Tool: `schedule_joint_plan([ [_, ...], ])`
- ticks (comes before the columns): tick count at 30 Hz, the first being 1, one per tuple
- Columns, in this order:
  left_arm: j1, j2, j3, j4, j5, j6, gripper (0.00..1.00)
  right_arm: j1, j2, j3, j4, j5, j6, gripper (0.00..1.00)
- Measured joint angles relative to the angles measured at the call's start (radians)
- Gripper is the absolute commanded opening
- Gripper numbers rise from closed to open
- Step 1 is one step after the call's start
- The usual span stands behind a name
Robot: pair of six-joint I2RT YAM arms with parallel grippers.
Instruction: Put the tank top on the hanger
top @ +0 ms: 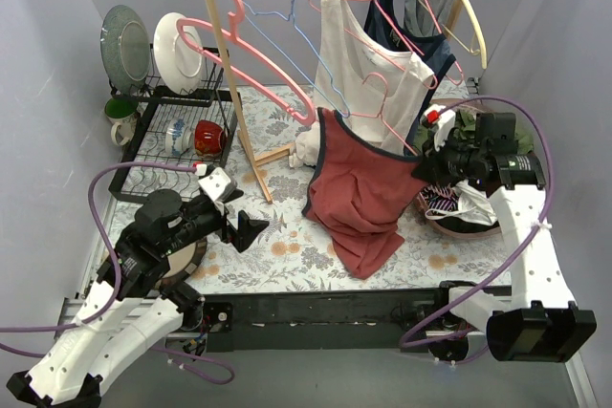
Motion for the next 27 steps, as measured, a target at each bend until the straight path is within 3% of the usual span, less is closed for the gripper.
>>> schedule_joint_plan([
  [14,0.0,-0.033,-0.019,0.01,-0.011,-0.04,0.98,0.05,0.183,0.285,0.203,-0.048,0.328,0.01],
  [27,0.0,0.009,-0.018,0.028,-0.011,-0.061,0.98,0.241,0.337,0.451,0.354,0.109,0.48,0.01],
])
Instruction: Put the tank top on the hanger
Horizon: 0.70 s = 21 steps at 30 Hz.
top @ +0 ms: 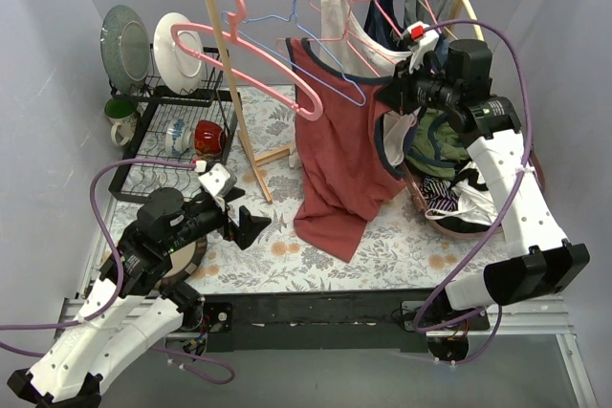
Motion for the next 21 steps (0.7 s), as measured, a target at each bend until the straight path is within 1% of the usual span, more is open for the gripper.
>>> schedule_joint_plan([
  [6,0.0,0.002,0.0,0.002,0.0,0.0,0.98,0.002,0.05,0.087,0.04,0.048,0.021,0.01],
  [21,0.0,0.034,0.0,0.01,0.0,0.001,0.98,0.002,0.077,0.134,0.137,0.111,0.037,0.01],
])
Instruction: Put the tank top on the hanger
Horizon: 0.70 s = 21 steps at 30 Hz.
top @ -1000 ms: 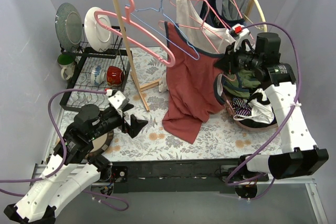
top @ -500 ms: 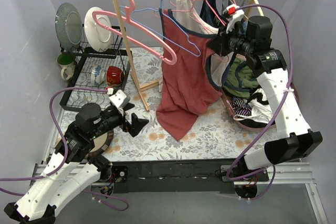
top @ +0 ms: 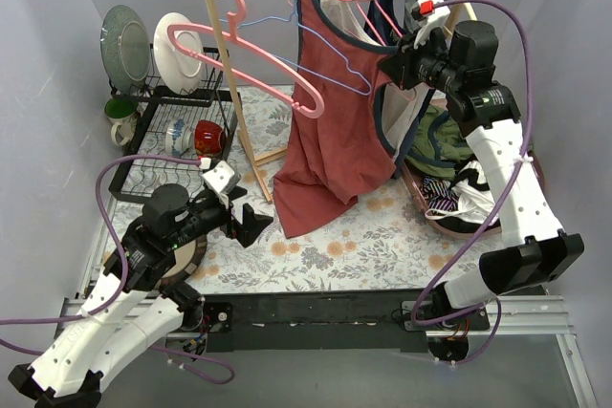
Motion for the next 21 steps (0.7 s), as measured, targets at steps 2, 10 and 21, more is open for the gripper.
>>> schedule_joint_plan([
  [2,0.0,-0.001,0.0,0.0,0.0,0.0,0.98,0.0,0.009,0.0,0.009,0.008,0.009,0.01],
  [10,0.0,-0.002,0.0,0.0,0.0,0.0,0.98,0.0,0.048,0.0,0.027,0.024,0.015,0.01],
  [21,0.0,-0.01,0.0,0.0,0.0,0.0,0.98,0.0,0.103,-0.007,0.072,0.064,-0.004,0.13],
])
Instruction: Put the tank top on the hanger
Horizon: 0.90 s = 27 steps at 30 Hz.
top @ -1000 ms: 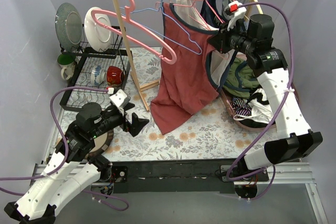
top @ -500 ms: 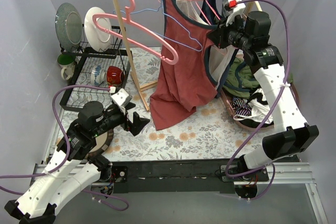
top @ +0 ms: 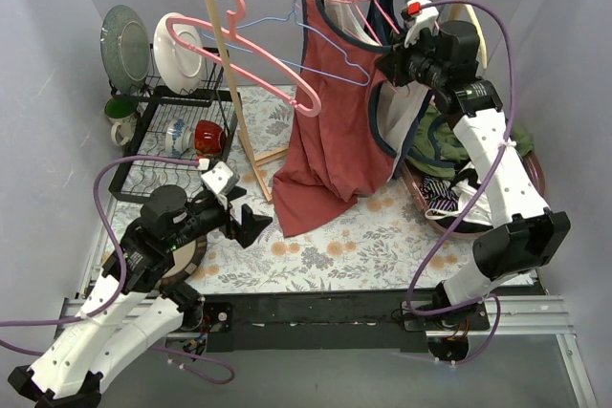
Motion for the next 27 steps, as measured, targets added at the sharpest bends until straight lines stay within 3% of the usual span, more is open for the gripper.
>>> schedule_joint_plan([
  [5,0.0,-0.008,0.0,0.0,0.003,-0.016,0.98,-0.029,-0.062,-0.052,0.002,0.006,-0.02,0.45],
  [6,0.0,-0.005,0.0,0.0,0.004,-0.023,0.98,-0.036,-0.076,-0.056,0.003,0.005,-0.026,0.57],
  [9,0.0,0.019,0.006,-0.001,0.005,-0.055,0.98,-0.054,-0.139,-0.073,0.002,0.002,-0.048,0.72],
  [20,0.0,0.091,0.168,-0.032,-0.067,-0.139,0.98,-0.087,-0.46,-0.142,-0.056,-0.003,-0.171,0.93],
  [27,0.0,0.114,0.385,-0.06,-0.315,-0.169,0.98,-0.159,-0.622,-0.228,-0.149,0.108,-0.188,0.99],
])
